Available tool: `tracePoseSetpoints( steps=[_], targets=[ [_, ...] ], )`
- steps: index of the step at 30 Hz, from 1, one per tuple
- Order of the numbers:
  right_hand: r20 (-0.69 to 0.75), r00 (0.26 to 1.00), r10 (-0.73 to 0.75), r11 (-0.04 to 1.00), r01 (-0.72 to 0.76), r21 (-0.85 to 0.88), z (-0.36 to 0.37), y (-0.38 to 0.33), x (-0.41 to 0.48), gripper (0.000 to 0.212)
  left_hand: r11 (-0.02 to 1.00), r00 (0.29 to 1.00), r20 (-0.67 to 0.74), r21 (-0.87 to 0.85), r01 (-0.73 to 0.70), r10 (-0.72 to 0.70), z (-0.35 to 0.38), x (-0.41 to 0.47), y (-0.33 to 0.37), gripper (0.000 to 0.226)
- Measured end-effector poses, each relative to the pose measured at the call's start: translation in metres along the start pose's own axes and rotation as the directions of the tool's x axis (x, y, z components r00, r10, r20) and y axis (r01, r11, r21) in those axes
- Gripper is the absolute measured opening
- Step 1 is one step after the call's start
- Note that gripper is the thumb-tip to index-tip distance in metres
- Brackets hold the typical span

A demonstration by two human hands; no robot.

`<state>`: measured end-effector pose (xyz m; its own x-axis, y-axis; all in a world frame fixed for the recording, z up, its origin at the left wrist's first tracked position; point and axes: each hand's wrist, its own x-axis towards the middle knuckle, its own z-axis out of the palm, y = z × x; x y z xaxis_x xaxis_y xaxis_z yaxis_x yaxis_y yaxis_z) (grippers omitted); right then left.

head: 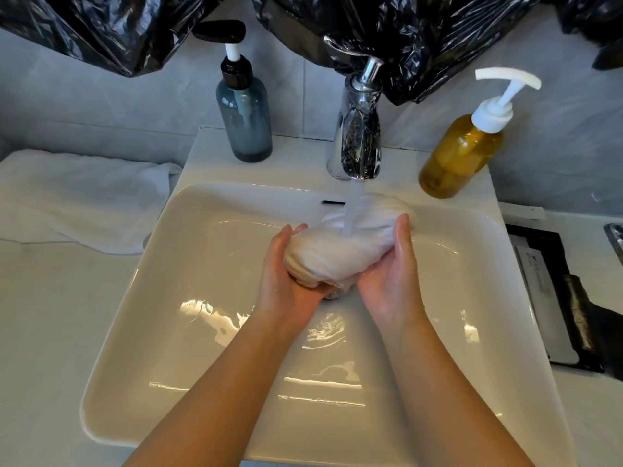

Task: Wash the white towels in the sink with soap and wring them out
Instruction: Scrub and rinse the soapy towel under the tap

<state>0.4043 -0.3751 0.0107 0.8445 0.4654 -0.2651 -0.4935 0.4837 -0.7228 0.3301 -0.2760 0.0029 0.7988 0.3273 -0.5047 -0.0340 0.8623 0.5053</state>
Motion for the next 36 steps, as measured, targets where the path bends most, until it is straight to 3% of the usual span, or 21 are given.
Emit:
tracePoseSetpoints(
  steps=[2,6,11,17,24,32,36],
  targets=[
    [-0.007,1.0,-0.009,0.998,0.01,0.067,-0.002,-0.002,-0.001,0.06,0.999,0.999,0.013,0.042,0.029,-0.029,0.002,0.0,-0.002,0.049],
    [-0.07,0.997,-0.01,0.985,0.022,0.171,-0.002,-0.003,-0.001,0.066,0.995,0.998,0.003,0.074,0.061,-0.062,0.007,-0.002,-0.003,0.075],
    [-0.09,0.996,-0.013,0.98,0.03,0.197,-0.006,-0.001,0.002,0.069,0.996,0.998,0.003,0.057,0.066,-0.066,0.008,-0.002,-0.004,0.06],
    [-0.119,0.993,-0.017,0.981,0.04,0.188,-0.008,-0.001,0.003,0.067,0.992,0.999,0.041,0.122,0.014,-0.019,0.004,0.0,-0.005,0.064],
    [-0.204,0.979,-0.017,0.956,0.076,0.285,-0.014,-0.005,0.006,0.065,0.991,0.985,0.17,0.134,0.009,-0.032,0.006,0.001,-0.009,0.047],
    [-0.132,0.991,-0.034,0.966,0.066,0.251,-0.01,-0.004,0.004,0.06,0.999,0.998,0.057,0.054,-0.003,0.0,0.009,0.0,-0.008,0.041],
    [-0.066,0.998,-0.017,0.979,0.03,0.203,-0.003,0.0,0.001,0.057,1.0,0.998,-0.066,0.005,0.014,-0.013,0.003,0.0,-0.007,0.055]
  ],
)
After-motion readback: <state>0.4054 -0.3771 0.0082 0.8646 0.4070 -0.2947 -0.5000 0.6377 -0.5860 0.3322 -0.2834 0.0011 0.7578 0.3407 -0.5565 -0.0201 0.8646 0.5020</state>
